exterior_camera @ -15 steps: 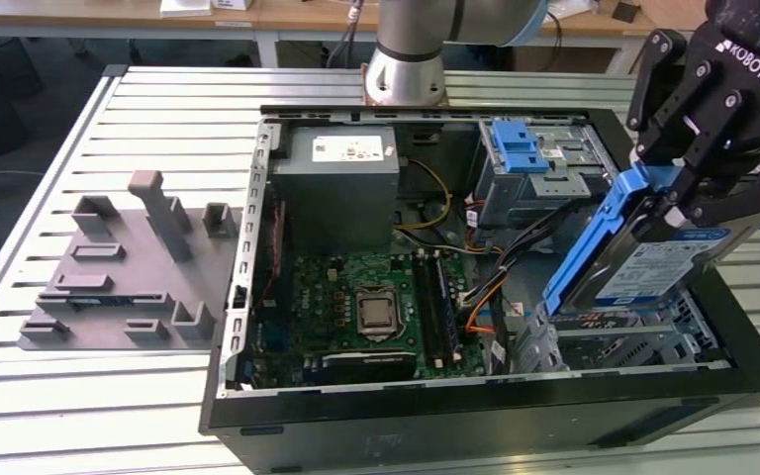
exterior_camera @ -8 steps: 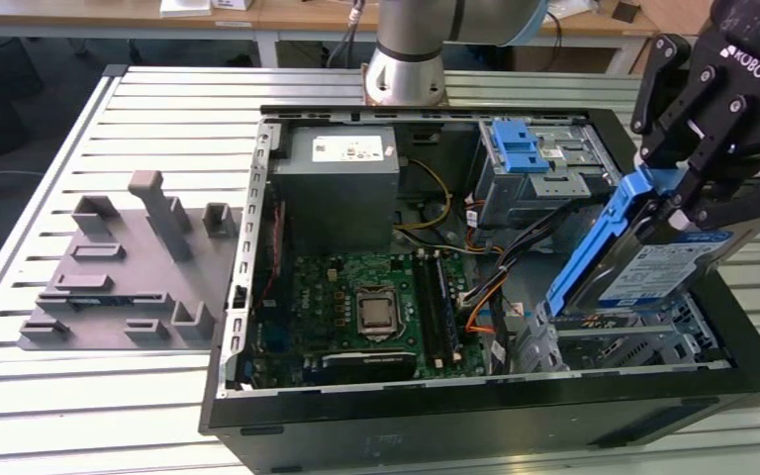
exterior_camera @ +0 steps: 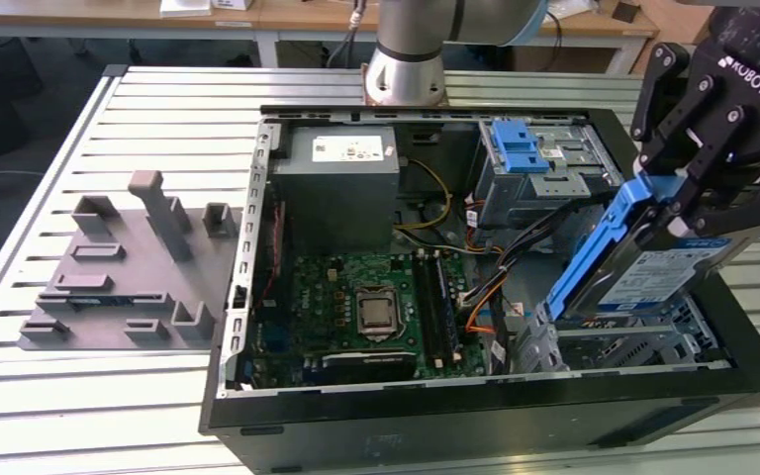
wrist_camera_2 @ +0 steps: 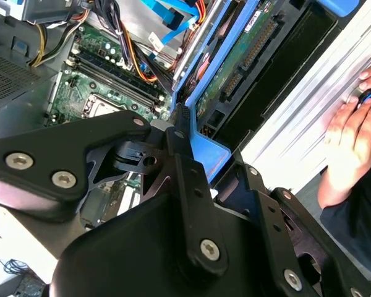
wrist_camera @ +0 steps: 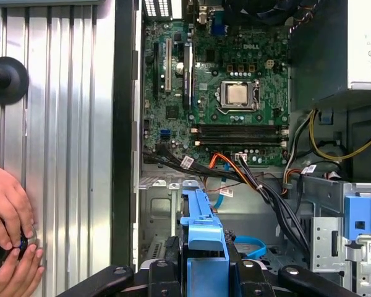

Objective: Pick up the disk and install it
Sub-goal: 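Insert the disk into the insertion slot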

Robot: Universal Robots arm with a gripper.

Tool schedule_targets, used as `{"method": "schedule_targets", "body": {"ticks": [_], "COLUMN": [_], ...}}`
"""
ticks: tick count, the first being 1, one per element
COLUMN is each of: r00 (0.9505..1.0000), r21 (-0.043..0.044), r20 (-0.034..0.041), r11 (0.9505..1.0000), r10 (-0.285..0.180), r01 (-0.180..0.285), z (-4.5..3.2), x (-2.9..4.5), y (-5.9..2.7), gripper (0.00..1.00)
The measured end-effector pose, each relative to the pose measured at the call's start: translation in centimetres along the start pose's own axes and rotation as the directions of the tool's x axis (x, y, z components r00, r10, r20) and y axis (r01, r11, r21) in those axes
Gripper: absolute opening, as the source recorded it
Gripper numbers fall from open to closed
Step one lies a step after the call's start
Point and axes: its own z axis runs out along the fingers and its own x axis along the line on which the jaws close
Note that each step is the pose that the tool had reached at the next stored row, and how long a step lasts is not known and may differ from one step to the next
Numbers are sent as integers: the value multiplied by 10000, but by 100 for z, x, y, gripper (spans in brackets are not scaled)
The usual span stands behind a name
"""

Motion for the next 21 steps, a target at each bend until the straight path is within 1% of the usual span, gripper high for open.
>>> {"method": "schedule_targets", "body": {"ticks": [8,21], "r00": [10000,10000], "r21": [0,0], "r20": [-2,0], "r11": [10000,10000], "r10": [0,0], "r01": [0,0], "z": [44,137], "x": [5,12], "y": [-2,-4], "gripper": [36,36]}}
